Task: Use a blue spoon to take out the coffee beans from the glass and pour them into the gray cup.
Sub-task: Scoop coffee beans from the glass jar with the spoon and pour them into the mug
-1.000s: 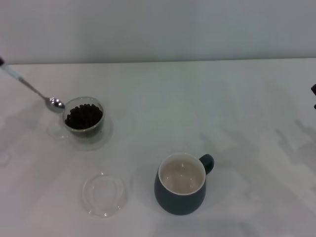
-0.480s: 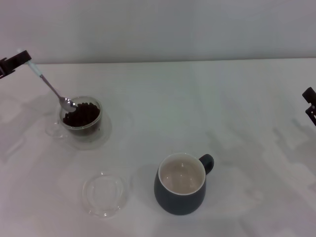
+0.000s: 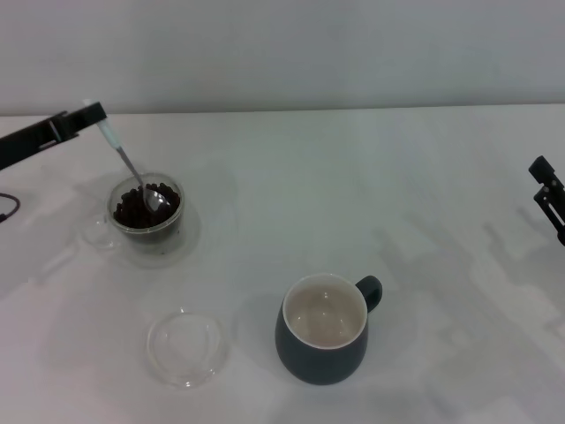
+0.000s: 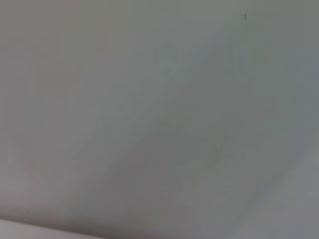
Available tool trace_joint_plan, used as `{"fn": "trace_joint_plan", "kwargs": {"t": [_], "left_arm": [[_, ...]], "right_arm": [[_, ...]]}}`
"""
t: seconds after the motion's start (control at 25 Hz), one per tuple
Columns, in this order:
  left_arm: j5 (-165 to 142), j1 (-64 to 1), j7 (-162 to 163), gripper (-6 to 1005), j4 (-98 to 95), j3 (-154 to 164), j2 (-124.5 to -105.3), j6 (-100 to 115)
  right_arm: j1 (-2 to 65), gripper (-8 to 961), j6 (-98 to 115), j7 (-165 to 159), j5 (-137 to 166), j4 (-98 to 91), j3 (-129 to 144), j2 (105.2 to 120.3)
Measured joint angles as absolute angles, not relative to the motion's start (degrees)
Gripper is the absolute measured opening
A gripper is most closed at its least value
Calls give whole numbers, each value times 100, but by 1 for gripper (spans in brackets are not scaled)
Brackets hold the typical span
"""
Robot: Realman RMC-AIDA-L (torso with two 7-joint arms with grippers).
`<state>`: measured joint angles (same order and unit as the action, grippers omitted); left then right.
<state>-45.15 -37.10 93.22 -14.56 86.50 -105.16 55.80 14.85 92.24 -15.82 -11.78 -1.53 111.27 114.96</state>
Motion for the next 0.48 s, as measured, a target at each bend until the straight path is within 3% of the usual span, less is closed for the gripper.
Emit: {"fn": "trace_joint_plan", "kwargs": {"t": [0.48], "left_arm": [[-4569, -3592, 9751, 134, -1426, 8455, -10582, 5537]], "right_arm": [[1544, 607, 8963, -1529, -1169, -245, 11141, 11504]]}}
